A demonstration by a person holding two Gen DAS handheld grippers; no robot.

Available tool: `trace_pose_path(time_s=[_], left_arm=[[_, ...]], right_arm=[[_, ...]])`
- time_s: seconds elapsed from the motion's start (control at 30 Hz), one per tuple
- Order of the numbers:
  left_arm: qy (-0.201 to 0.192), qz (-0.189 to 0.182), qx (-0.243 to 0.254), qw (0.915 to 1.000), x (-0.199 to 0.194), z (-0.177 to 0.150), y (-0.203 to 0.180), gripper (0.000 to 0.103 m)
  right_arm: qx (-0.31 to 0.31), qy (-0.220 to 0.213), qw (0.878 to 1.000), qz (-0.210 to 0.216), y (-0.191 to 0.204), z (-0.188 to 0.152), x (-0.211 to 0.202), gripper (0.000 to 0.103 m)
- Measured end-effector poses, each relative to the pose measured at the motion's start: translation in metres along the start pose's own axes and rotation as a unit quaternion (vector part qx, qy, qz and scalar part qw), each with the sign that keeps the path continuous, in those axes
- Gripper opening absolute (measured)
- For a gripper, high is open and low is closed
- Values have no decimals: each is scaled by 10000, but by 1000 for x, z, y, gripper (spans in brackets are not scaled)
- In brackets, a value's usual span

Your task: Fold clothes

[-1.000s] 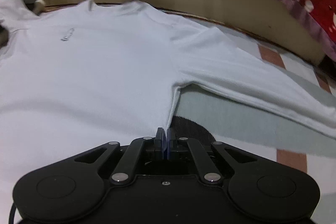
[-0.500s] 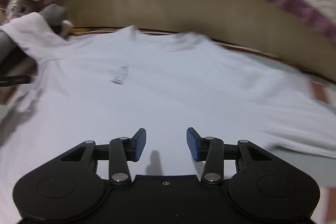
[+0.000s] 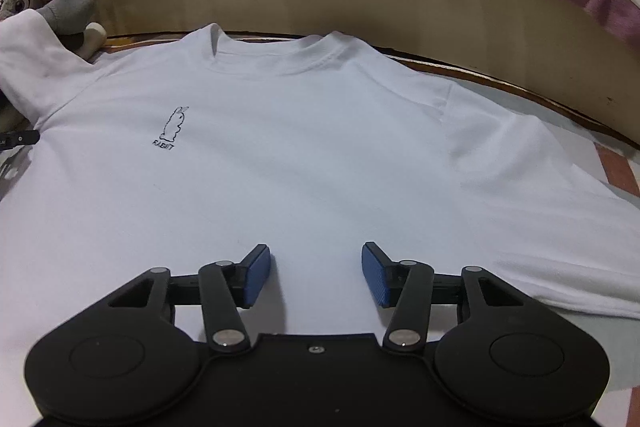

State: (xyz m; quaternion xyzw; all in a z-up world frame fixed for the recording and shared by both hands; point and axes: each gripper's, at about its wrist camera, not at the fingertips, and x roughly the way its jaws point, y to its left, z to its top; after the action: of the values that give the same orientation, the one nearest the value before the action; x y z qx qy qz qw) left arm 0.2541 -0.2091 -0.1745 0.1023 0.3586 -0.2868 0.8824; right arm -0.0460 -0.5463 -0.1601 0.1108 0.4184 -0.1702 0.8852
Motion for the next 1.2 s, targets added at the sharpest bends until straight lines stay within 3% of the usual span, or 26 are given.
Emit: trace_pose_path(time_s=[0.13, 0.2, 0.27, 0.3, 0.37, 0.43, 0.5, 0.57, 0.63, 0.7, 0.8, 0.87, 0.93, 1.0, 1.07, 1.13, 1.2], left_arm=[[88, -89, -442, 9989, -4, 3, 11, 36], [76, 126, -509, 9986, -9, 3, 15, 29], [119, 447, -281, 9985, -8, 0, 20, 29], [188, 419, -312, 9985, -7, -2, 26, 30], [200, 55, -660, 9976, -16, -2, 39, 29], [207, -564, -789, 9951, -29, 0, 41, 31], [225, -967, -452, 9940, -42, 0, 27, 40], [242, -1114, 7, 9935, -50, -4, 9, 45], [289, -1076, 456, 9927, -49, -12, -8, 45], [434, -781, 695, 9936, -43, -20, -17, 45], [527, -420, 658, 9956, -42, -24, -16, 48], [659, -513, 449, 9955, -48, -26, -11, 46], [800, -778, 380, 9930, -56, -33, -6, 49], [944, -909, 470, 9903, -62, -39, -7, 50], [1091, -958, 611, 9875, -68, -45, -13, 57], [1146, -973, 699, 9862, -73, -51, -18, 61], [1113, -903, 848, 9860, -76, -57, -24, 61]], right_arm=[[8, 30, 10000, -75, 0, 3, 1, 57], [46, 34, 9999, -122, 1, 4, 2, 58], [7, 77, 9999, -119, 9, 2, 1, 59], [-47, 106, 9999, -93, 15, 2, 0, 59], [-246, 136, 9995, 111, 36, -1, -1, 60], [-564, 191, 9970, 492, 69, -5, -2, 61], [-962, 261, 9918, 805, 102, -9, -2, 67], [-1455, 350, 9834, 1023, 134, -15, -5, 71], [-1787, 600, 9743, 1236, 150, -23, -13, 71], [-1858, 912, 9686, 1381, 154, -32, -24, 71], [-1997, 1512, 9559, 1531, 148, -52, -49, 73], [-2032, 1766, 9509, 1523, 137, -66, -68, 71], [-1241, 1521, 9750, 1039, 93, -69, -85, 70], [-437, 1262, 9895, 545, 50, -72, -102, 71], [373, 1110, 9929, 188, 10, -80, -113, 71], [1167, 1062, 9875, -32, -27, -93, -119, 71], [1057, 966, 9897, 10, -22, -99, -120, 71]])
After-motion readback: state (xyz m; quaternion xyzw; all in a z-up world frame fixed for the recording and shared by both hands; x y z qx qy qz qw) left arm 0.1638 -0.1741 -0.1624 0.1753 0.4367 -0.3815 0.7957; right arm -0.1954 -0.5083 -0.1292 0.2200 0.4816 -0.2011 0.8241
